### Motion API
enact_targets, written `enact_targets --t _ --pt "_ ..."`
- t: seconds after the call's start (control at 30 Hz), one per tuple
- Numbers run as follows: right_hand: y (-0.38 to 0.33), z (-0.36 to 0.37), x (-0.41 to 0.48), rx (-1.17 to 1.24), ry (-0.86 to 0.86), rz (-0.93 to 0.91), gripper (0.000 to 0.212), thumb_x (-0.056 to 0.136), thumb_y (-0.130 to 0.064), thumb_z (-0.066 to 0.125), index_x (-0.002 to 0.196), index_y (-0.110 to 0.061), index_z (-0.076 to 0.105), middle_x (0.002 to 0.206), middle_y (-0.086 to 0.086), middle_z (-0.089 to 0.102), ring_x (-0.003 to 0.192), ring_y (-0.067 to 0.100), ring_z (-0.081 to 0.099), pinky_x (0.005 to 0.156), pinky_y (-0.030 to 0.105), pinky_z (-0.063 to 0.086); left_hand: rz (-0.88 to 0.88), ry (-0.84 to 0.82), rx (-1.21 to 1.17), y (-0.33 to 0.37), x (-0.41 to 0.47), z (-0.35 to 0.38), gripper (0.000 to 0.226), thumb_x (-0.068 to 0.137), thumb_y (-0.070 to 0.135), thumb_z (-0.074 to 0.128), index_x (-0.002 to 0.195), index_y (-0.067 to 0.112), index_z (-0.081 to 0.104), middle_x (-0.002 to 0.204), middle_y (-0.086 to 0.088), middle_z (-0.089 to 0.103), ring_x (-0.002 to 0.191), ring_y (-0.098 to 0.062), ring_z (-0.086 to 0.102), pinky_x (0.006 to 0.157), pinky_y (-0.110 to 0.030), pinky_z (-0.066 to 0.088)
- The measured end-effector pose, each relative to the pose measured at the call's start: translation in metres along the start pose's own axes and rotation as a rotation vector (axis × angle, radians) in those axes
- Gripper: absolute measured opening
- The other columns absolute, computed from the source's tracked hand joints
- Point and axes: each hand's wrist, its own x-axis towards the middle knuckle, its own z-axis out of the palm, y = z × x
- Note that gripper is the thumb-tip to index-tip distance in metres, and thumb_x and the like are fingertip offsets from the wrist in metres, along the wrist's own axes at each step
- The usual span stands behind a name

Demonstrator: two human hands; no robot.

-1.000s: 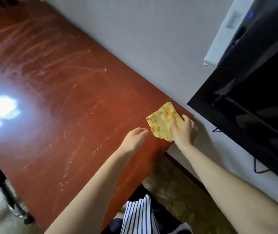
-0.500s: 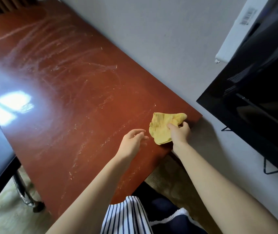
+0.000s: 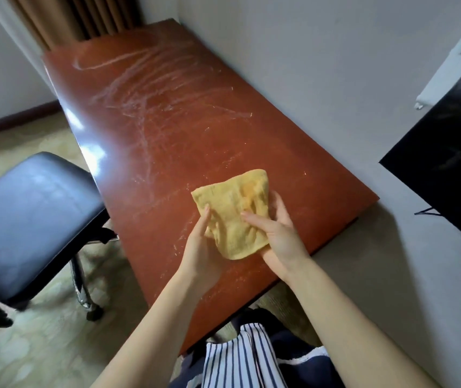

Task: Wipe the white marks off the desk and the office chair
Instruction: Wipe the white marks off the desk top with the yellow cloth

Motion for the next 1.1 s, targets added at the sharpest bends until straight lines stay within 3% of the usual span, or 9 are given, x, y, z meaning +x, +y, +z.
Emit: enact_targets --t 0.17,0.27,0.37,0.43,0.5,0.6,0.77,0.93,1.1 --pt "0.024 0.017 -0.014 -0.513 -0.003 -0.212 0.071 0.08 -0.005 0.072 0.134 -0.034 0.037 0.127 -0.008 0.053 0.115 0.008 0.054 0.096 0.035 0.049 0.301 0.086 0.162 0.01 -0.026 -0.029 0.034 0.077 0.022 0.068 0.111 0.018 0.065 0.112 -0.008 0.07 0.103 -0.026 0.067 0.089 -0.045 0.051" --pt "0.04 0.028 -0.02 -0.773 0.038 -0.364 0.072 0.078 -0.011 0.075 0.135 -0.03 0.036 0.132 -0.008 0.047 0.123 0.007 0.044 0.102 0.027 0.041 0.398 0.172 0.265 0.01 -0.042 -0.045 0.022 0.087 0.012 0.063 0.108 0.019 0.063 0.102 0.0 0.073 0.096 -0.019 0.069 0.075 -0.03 0.057" --pt "0.053 0.037 -0.027 -1.033 0.072 -0.485 0.079 0.078 -0.023 0.076 0.142 -0.029 0.031 0.135 -0.005 0.039 0.12 0.004 0.037 0.087 0.003 0.035 0.442 0.212 0.317 0.01 -0.056 -0.06 0.019 0.09 0.012 0.06 0.105 0.024 0.062 0.097 0.007 0.073 0.094 -0.013 0.069 0.073 -0.025 0.056" --pt "0.058 0.04 -0.032 -1.091 0.023 -0.525 0.085 0.078 -0.028 0.075 0.144 -0.037 0.022 0.137 -0.01 0.031 0.119 -0.002 0.031 0.078 -0.003 0.031 0.453 0.21 0.332 0.01 -0.064 -0.068 0.019 0.091 0.012 0.059 0.105 0.025 0.062 0.098 0.007 0.073 0.096 -0.015 0.068 0.078 -0.028 0.056" --pt "0.067 0.047 -0.037 -1.095 -0.039 -0.521 0.087 0.08 -0.034 0.071 0.142 -0.05 0.013 0.145 -0.017 0.019 0.125 -0.005 0.023 0.089 0.002 0.026 0.453 0.208 0.359 0.009 -0.071 -0.077 0.019 0.092 0.012 0.058 0.105 0.025 0.062 0.1 0.004 0.073 0.098 -0.019 0.067 0.084 -0.034 0.055" --pt "0.085 0.057 -0.046 -1.048 -0.081 -0.454 0.077 0.081 -0.052 0.062 0.136 -0.063 0.009 0.153 -0.023 0.002 0.136 -0.003 0.009 0.103 0.026 0.022 0.477 0.214 0.439 0.007 -0.08 -0.085 0.022 0.094 0.01 0.056 0.105 0.028 0.062 0.1 0.001 0.072 0.098 -0.02 0.066 0.088 -0.037 0.054" --pt "0.107 0.063 -0.056 -0.826 -0.1 -0.212 0.079 0.071 -0.069 0.055 0.136 -0.063 0.011 0.156 -0.021 0.002 0.142 0.006 0.01 0.113 0.04 0.023 0.442 0.174 0.491 0.005 -0.087 -0.086 0.031 0.094 0.0 0.05 0.108 0.025 0.061 0.108 -0.005 0.069 0.103 -0.023 0.065 0.092 -0.04 0.053" --pt "0.116 0.067 -0.056 -0.532 -0.026 -0.15 0.079 0.072 -0.056 0.062 0.142 -0.048 0.026 0.143 -0.016 0.04 0.128 0.006 0.041 0.099 0.025 0.038 0.495 0.032 0.664 0.001 -0.088 -0.078 0.037 0.095 0.008 0.053 0.112 0.04 0.059 0.11 0.014 0.068 0.104 -0.006 0.063 0.089 -0.024 0.051" --pt "0.106 0.066 -0.042 -0.531 0.02 -0.109 0.075 0.065 -0.061 0.06 0.135 -0.046 0.035 0.12 -0.026 0.047 0.113 0.003 0.047 0.083 0.017 0.039 0.427 -0.041 0.745 -0.005 -0.08 -0.07 0.061 0.087 0.012 0.053 0.134 0.047 0.038 0.121 0.027 0.059 0.117 0.003 0.054 0.097 -0.022 0.044"
